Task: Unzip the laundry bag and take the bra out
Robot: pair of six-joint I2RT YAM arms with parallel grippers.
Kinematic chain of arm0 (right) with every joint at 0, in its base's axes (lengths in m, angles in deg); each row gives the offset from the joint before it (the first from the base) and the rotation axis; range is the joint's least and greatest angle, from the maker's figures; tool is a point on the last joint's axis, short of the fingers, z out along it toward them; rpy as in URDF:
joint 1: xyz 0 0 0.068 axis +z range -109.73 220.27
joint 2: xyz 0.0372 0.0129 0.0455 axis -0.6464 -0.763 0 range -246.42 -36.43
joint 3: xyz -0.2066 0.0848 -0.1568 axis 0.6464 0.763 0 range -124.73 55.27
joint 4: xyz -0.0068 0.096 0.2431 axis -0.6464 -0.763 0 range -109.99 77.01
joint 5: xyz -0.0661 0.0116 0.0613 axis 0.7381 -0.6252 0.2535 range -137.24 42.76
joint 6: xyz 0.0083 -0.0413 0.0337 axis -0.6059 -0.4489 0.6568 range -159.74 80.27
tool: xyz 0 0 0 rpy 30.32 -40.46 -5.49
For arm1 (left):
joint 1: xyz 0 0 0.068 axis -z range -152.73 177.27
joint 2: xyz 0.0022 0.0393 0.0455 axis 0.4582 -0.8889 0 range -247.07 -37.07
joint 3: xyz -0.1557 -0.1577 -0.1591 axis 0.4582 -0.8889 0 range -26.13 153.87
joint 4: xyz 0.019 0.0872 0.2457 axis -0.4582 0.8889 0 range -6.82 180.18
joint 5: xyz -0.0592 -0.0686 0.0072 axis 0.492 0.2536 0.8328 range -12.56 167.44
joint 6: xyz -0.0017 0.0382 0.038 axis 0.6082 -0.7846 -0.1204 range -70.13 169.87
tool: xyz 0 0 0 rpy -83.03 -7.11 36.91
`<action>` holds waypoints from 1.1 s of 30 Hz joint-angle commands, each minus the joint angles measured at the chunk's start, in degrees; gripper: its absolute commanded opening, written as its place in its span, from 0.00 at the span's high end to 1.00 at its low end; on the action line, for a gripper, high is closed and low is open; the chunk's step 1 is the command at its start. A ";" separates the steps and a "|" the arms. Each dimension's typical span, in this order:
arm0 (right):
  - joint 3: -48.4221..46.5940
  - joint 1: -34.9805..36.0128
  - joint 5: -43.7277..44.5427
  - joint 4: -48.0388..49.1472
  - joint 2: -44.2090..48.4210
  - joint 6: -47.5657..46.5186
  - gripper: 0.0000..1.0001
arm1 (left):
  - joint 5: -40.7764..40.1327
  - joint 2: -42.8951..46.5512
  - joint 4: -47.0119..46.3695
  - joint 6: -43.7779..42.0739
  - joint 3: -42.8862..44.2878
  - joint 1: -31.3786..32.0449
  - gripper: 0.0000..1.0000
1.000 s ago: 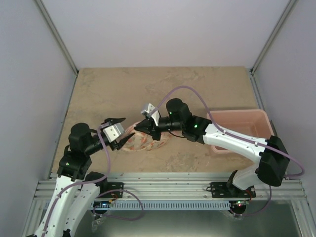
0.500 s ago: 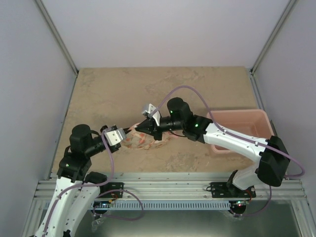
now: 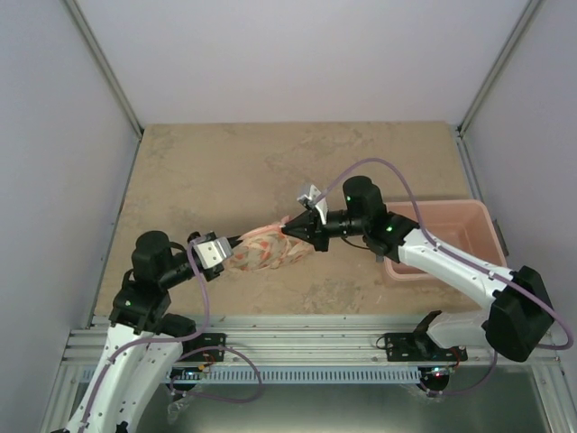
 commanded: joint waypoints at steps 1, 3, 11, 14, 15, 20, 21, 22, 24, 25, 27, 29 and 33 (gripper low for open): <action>1.35 -5.07 5.18 -1.31 1.46 1.36 0.99 | -2.14 1.82 0.57 1.94 -0.86 -0.92 1.00; 1.07 -5.07 4.47 -0.82 1.00 1.72 0.99 | -1.80 1.90 0.64 2.34 -1.39 -0.92 1.00; -3.88 -0.82 4.07 -0.60 -3.68 2.59 0.99 | 1.06 2.34 4.72 -1.87 -1.41 -0.91 0.78; -8.20 2.77 6.08 -3.50 -6.88 1.66 0.99 | 2.10 2.08 4.60 -2.63 -0.52 -0.92 0.52; -9.51 3.73 6.89 -4.33 -7.73 1.66 0.99 | 2.33 1.77 4.44 -2.60 0.16 -0.92 0.45; -15.30 6.66 8.22 -8.21 -11.61 5.06 0.99 | 3.97 0.05 4.06 -0.91 3.66 -0.92 0.29; -16.46 7.53 8.64 -9.47 -12.35 5.67 1.00 | 4.38 -0.16 3.99 -0.50 4.03 -0.92 0.27; -17.81 8.13 8.99 -10.84 -12.97 6.06 1.00 | 4.52 -0.52 3.72 0.10 4.13 -0.92 0.27; -20.05 9.04 8.95 -13.77 -14.16 6.37 1.00 | 3.53 -1.39 3.36 1.12 4.15 -0.92 0.26; -20.88 9.31 8.63 -14.66 -14.37 6.44 0.99 | 2.33 -1.88 3.41 1.04 4.13 -0.92 0.26; -22.14 9.46 7.49 -16.30 -14.76 6.86 0.99 | -0.52 -2.52 4.18 -0.21 3.97 -0.87 0.26; -23.50 9.50 5.94 -18.44 -15.29 6.23 0.99 | -2.74 -2.84 5.80 -2.76 3.80 -0.87 0.29; -24.09 9.98 1.81 -20.99 -15.61 2.55 1.00 | -5.65 -3.29 6.78 -4.35 3.82 -0.92 0.33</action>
